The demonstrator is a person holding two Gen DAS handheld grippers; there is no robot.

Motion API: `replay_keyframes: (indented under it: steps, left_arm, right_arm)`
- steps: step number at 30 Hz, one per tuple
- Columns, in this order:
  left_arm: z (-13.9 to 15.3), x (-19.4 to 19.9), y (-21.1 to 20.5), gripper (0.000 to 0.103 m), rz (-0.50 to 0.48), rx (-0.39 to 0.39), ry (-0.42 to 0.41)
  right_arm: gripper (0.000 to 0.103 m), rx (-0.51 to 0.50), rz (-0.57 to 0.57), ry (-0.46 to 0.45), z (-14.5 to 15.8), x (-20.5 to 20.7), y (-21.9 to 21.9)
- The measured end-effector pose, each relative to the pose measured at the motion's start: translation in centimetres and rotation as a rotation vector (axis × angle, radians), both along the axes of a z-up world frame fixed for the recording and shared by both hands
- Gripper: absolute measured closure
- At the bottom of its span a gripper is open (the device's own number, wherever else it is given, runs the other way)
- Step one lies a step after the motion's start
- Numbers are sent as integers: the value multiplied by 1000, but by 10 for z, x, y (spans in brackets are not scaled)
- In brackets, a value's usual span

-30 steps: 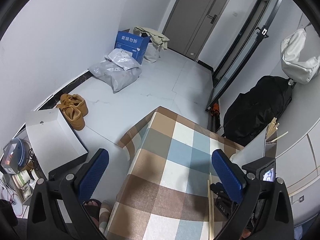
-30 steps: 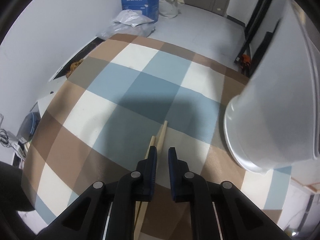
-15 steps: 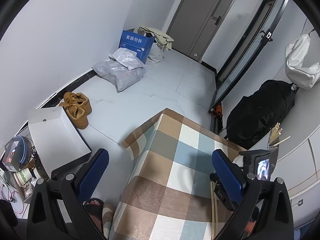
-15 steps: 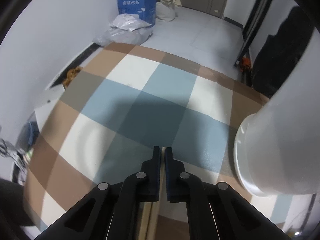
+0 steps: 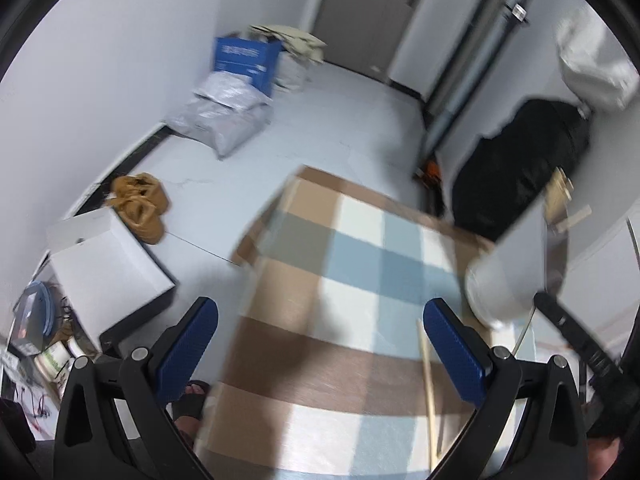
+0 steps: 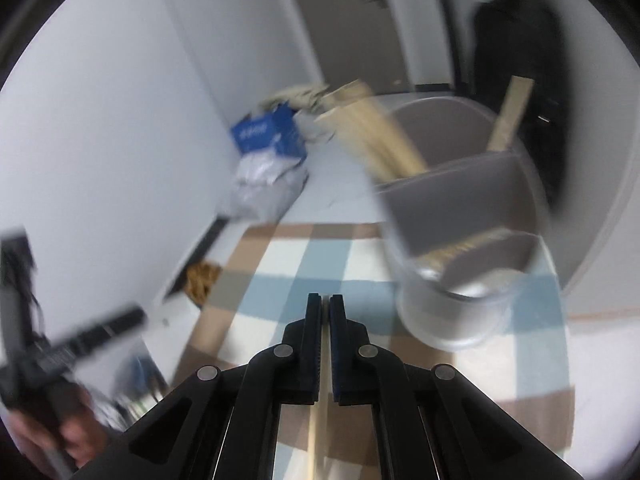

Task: Organize utensils
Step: 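Close the left gripper on the last chopstick while right gripper holds its own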

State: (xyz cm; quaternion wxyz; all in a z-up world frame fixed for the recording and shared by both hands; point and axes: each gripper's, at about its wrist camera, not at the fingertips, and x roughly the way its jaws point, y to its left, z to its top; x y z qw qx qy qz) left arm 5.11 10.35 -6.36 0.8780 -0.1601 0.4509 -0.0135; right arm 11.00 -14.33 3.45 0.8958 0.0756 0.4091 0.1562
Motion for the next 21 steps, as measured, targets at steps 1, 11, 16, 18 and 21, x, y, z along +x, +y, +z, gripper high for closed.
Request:
replay_keyframes:
  steps: [1, 11, 16, 18, 21]
  left_arm:
    - [-3, 1, -9, 3, -30, -2, 12]
    - [-30, 14, -75, 8, -197, 40, 175]
    - [-51, 23, -100, 24, -245, 106, 272]
    - [-56, 25, -106, 27, -243, 133, 292]
    - [-59, 28, -115, 28, -246, 160, 309]
  right_arm:
    - [100, 71, -18, 4, 1, -4, -15]
    - [100, 331, -224, 35, -16, -27, -113]
    - [100, 386, -267, 45, -20, -38, -148]
    - [100, 394, -270, 44, -20, -40, -156]
    - [100, 392, -262, 44, -20, -40, -160]
